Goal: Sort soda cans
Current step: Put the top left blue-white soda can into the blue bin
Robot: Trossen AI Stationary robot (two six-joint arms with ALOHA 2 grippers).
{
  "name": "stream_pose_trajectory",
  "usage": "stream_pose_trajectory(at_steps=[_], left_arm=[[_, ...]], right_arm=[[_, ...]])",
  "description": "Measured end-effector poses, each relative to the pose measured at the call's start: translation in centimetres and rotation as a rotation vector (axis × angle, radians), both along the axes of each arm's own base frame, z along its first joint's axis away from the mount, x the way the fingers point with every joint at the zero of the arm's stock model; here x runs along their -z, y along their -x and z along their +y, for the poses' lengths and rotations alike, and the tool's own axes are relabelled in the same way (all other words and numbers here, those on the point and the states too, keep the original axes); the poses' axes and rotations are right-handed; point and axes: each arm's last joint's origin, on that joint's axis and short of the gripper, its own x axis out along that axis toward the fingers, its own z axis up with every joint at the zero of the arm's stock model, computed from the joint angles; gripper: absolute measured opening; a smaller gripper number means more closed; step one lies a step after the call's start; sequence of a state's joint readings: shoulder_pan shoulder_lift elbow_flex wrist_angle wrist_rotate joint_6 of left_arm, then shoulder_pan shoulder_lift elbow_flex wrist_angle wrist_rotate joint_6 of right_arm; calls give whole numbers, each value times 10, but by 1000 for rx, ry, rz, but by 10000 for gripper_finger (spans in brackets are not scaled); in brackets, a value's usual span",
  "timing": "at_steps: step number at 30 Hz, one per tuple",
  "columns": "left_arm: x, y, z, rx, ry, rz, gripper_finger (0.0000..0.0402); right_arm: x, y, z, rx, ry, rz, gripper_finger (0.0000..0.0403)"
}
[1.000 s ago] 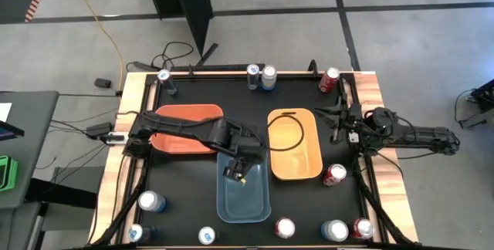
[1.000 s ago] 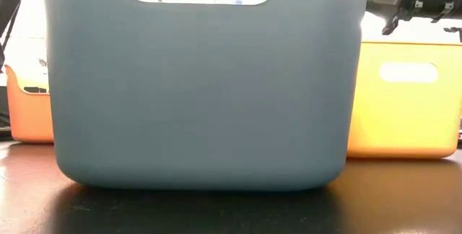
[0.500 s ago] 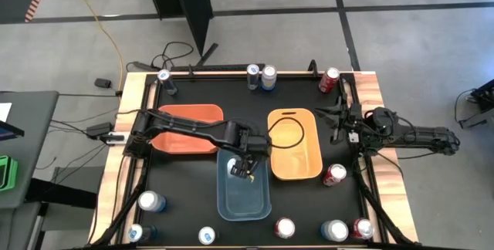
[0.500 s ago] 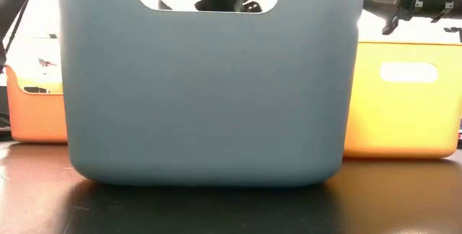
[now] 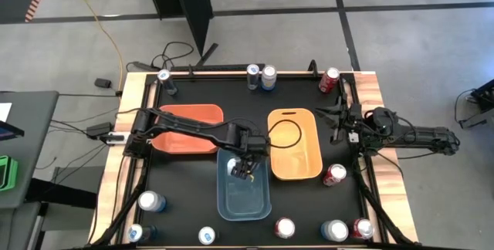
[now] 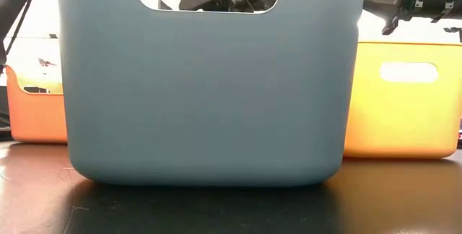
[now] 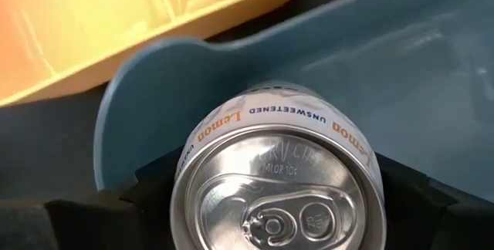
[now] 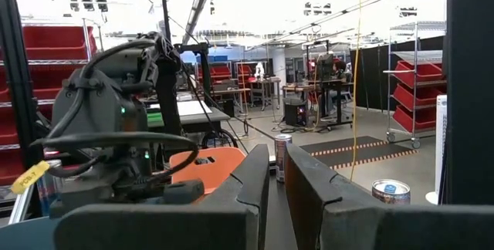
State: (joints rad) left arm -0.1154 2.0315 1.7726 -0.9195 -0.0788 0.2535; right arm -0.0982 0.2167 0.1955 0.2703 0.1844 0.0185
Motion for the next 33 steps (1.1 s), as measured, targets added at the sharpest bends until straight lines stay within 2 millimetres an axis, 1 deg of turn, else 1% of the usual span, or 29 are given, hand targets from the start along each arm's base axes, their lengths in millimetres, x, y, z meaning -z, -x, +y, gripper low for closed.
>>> stream_pose_trajectory(at_steps=[8, 13, 33], left_arm=[[9, -1, 2, -8, 3, -16, 303], [12, -1, 3, -11, -7, -25, 303], [11, -4, 5, -46, -40, -54, 323]], right_arm=[[0, 0, 0, 0, 0, 0, 62], [0, 0, 0, 0, 0, 1, 62], [0, 0, 0, 0, 0, 1, 62]])
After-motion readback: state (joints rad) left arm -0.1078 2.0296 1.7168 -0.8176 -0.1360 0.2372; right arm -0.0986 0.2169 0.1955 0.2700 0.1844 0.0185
